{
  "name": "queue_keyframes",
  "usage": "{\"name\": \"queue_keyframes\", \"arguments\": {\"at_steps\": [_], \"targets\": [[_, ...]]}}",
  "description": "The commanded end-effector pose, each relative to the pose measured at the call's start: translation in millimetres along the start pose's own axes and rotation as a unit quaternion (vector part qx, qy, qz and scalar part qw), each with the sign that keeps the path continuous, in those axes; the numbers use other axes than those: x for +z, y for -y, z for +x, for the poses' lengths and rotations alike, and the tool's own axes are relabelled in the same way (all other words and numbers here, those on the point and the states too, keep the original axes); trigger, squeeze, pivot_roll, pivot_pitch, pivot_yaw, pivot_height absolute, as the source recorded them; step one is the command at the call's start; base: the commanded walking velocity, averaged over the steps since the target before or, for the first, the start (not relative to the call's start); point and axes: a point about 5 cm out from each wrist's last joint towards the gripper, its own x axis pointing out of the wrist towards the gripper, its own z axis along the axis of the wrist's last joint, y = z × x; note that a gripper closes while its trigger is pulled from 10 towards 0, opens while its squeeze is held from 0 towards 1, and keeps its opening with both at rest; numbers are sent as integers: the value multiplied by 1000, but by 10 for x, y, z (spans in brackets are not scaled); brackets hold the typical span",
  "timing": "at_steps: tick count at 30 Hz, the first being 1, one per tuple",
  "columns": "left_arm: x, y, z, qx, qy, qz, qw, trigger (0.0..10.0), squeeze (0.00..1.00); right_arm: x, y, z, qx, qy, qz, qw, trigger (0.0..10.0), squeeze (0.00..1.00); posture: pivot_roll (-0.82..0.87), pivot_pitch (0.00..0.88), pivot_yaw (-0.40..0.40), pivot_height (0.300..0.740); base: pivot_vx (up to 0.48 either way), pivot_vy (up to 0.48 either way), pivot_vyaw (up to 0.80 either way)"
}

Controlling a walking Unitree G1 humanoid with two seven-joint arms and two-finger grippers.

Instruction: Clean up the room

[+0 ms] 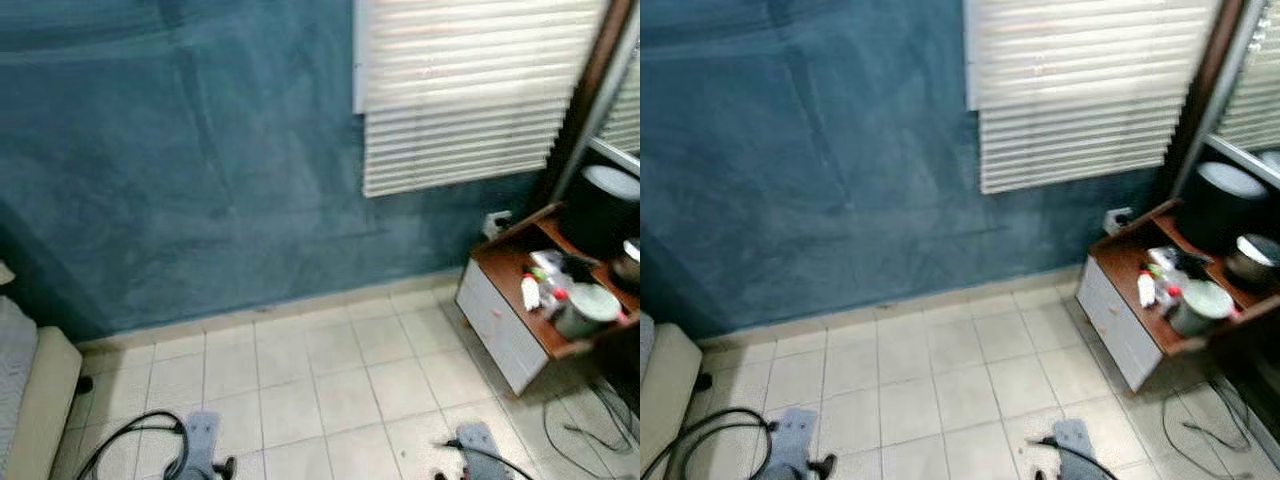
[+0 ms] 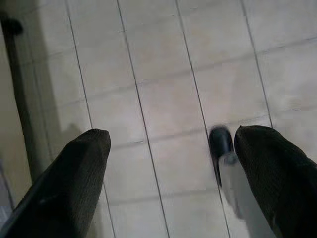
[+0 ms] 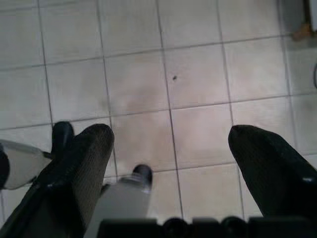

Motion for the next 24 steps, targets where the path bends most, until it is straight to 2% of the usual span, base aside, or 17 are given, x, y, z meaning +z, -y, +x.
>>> {"name": "queue_keyframes", "arguments": {"at_steps": [1, 13, 24], "targets": [[399, 366, 4, -97, 61, 181, 977, 10000, 0, 4, 170, -22, -41, -5, -26, 999, 10000, 0, -242, 0, 110, 740, 480, 0, 0], [336, 404, -1, -105, 58, 175, 977, 10000, 0, -68, 208, -36, -46, -11, -24, 999, 10000, 0, -256, 0, 111, 740, 480, 0, 0], [142, 560, -25, -124, 45, 170, 977, 10000, 0, -290, 351, -96, -53, -26, -19, 998, 10000, 0, -273, 0, 121, 740, 480, 0, 0]]}}
